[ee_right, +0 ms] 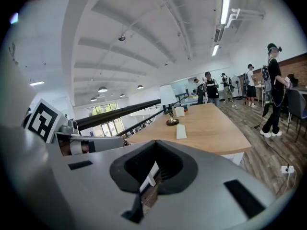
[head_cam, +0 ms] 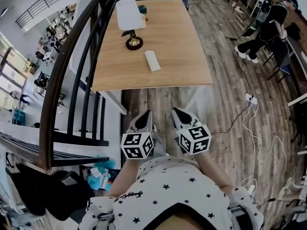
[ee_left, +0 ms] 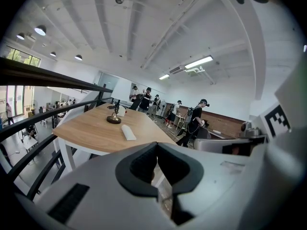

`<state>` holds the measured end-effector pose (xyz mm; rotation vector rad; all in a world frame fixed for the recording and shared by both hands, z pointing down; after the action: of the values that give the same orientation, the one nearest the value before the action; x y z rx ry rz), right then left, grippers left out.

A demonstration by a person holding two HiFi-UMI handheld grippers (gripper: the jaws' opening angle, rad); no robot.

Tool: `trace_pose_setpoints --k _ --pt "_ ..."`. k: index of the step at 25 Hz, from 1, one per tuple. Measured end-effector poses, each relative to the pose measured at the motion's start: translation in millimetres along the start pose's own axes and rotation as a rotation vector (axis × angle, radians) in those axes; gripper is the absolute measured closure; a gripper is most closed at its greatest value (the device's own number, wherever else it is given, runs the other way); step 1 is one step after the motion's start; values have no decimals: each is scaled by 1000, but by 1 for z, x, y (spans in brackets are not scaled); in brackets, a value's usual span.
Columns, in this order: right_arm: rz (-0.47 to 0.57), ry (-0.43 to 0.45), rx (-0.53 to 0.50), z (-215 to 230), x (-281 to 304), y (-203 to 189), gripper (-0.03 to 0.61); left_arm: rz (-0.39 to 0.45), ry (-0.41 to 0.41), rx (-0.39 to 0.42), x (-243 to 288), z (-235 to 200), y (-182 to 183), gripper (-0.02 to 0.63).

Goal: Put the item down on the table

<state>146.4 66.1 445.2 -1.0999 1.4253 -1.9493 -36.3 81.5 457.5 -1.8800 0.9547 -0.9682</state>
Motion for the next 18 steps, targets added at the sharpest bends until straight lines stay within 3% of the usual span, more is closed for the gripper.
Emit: trace_pose_setpoints --k 18 --pt "37 -6 -25 -7 -3 8 584 5 -6 8 -5 0 2 601"
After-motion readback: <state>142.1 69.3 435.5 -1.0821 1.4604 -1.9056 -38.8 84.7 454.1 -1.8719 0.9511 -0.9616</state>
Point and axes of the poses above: the fingertips, and each gripper's own axes: x forward along the fingers, z to its right, y out of its top, the point moved 9 cm from there along -x, backward along the fingers, and after that the axes turned 4 degrees about -x, right-handed, at the moved point
